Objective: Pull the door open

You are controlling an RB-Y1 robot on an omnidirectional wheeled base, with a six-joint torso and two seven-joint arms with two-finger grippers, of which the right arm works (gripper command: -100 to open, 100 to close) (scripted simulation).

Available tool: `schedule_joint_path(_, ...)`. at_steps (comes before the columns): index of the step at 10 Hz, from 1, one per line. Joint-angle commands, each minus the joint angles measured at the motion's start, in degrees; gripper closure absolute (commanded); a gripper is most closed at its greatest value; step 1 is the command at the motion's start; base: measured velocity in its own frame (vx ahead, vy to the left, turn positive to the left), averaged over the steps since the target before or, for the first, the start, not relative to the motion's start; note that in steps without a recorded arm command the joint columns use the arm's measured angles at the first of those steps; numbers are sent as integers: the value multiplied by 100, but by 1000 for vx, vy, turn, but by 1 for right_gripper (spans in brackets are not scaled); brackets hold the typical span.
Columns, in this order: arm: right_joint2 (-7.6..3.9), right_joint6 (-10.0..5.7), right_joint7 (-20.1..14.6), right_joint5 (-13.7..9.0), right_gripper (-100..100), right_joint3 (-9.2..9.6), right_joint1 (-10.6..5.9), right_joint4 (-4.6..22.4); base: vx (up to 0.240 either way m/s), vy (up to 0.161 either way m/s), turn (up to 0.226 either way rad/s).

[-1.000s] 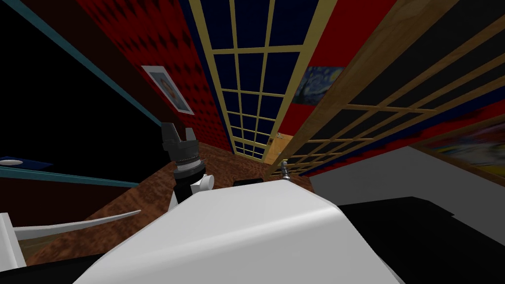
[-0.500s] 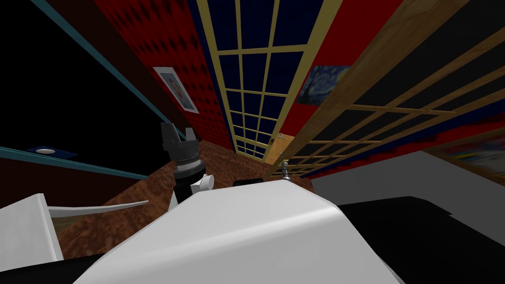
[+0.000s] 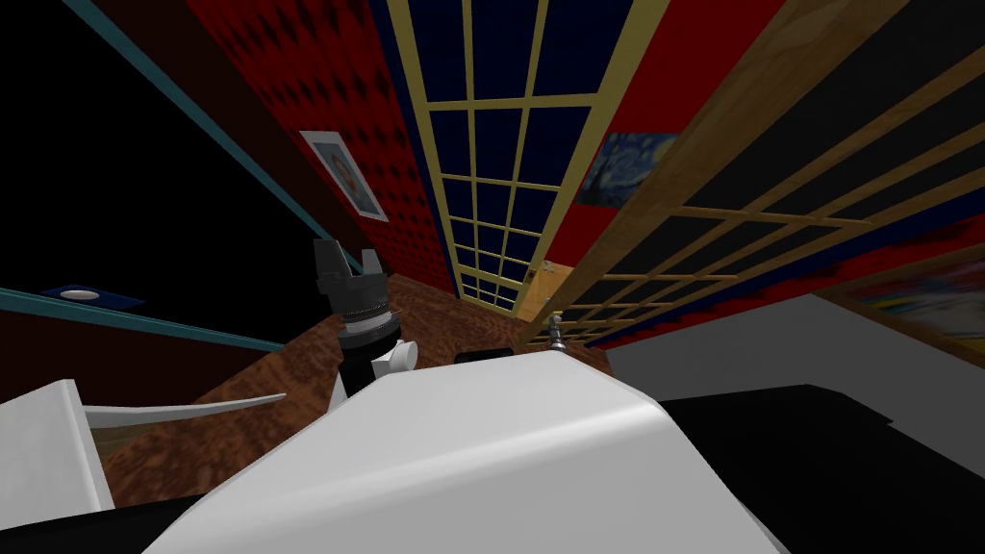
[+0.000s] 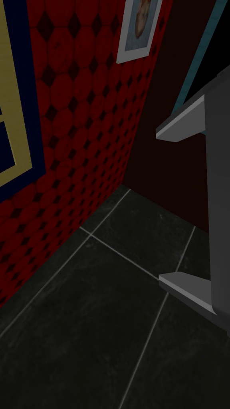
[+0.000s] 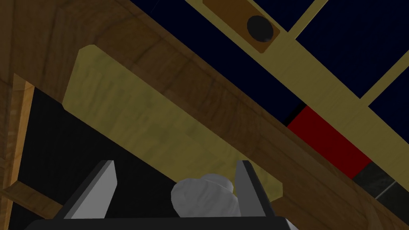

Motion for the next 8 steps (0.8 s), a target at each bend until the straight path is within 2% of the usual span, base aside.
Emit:
schedule_joint_path(1,-115,155,-59,-71,100,-141,223,-286,4,-6,20)
schedule_joint_path(2,-115,155,-59,-71,100,-141,223,-413,0,0,0)
schedule_joint_path(3,91,326,-247,31,100,100,305,-618,-8,30,65)
schedule_joint_path(5,79,316,-430,18,100,124,283,-595,-18,9,37)
schedule_joint_path(8,47,289,-901,-15,100,191,224,-532,-35,-10,18)
